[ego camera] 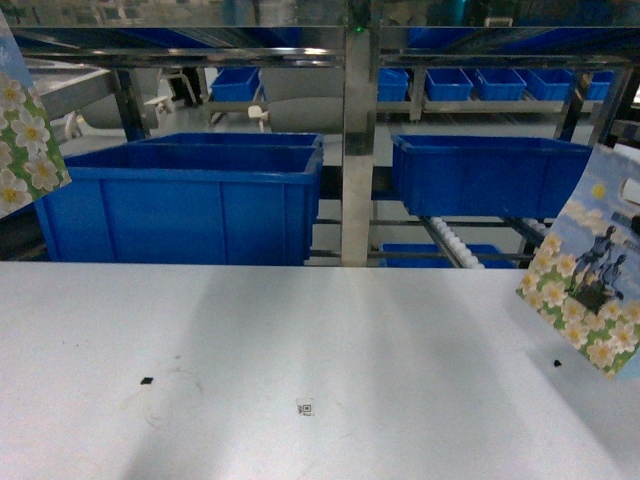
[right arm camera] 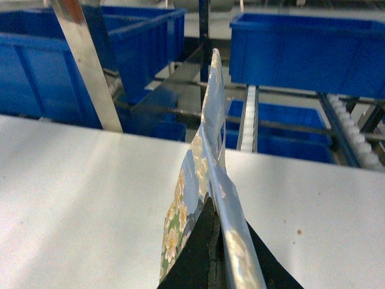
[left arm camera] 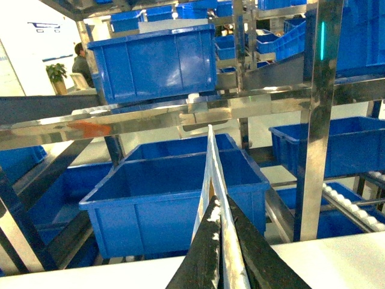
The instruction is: Move flower gift bag to table near conveyor
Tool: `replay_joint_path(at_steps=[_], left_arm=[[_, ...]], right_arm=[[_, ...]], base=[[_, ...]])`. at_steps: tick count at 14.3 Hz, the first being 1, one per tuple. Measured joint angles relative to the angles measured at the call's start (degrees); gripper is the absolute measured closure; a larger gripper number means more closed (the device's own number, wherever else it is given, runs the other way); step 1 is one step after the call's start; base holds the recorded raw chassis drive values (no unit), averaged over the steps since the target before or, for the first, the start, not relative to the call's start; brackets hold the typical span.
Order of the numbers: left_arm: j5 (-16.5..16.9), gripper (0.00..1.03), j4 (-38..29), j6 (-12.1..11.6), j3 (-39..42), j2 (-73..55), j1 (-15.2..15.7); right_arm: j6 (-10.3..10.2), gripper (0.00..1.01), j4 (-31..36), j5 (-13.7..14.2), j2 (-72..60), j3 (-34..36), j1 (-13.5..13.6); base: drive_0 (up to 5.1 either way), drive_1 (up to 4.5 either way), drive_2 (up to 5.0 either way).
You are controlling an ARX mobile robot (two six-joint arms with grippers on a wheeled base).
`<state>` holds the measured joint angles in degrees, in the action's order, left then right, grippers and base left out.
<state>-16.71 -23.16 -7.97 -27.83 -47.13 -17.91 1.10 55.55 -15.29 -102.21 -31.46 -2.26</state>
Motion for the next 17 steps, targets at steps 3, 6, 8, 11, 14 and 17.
replay_joint_path(at_steps=[3, 6, 8, 11, 14, 17], left_arm=[[0.0, 1.01, 0.0, 0.0, 0.0, 0.0, 0.0], [0.02, 1.01, 0.02, 0.0, 0.0, 0.0, 0.0], [0.0, 1.01, 0.0, 0.0, 0.0, 0.0, 0.0], [0.0, 1.01, 0.02, 0.0, 0.0, 0.02, 0.0], [0.02, 1.01, 0.0, 0.0, 0.0, 0.02, 0.0], [0.02, 1.01, 0.0, 0.0, 0.0, 0.02, 0.0]], right_arm=[[0.31, 0.99, -0.42, -1.31, -6.36, -0.07, -0.04], [1.11, 0.99, 0.72, -1.11, -9.2, -0.04, 0.02], [2.95, 0.99, 2.16, -1.11, -9.6, 1.14, 0.42], [5.6, 0.65, 5.03, 0.44, -9.33, 5.09, 0.35], [9.7, 0.27, 8.9, 5.05, -3.76, 7.02, 1.18], [10.71, 0.04, 6.8, 7.78, 6.32, 10.86, 0.77]], base=[[0.0, 0.0, 0.0], [0.0, 0.0, 0.0], [0.0, 0.0, 0.0], [0.0, 0.0, 0.0], [0.0, 0.0, 0.0], [0.0, 0.0, 0.0]])
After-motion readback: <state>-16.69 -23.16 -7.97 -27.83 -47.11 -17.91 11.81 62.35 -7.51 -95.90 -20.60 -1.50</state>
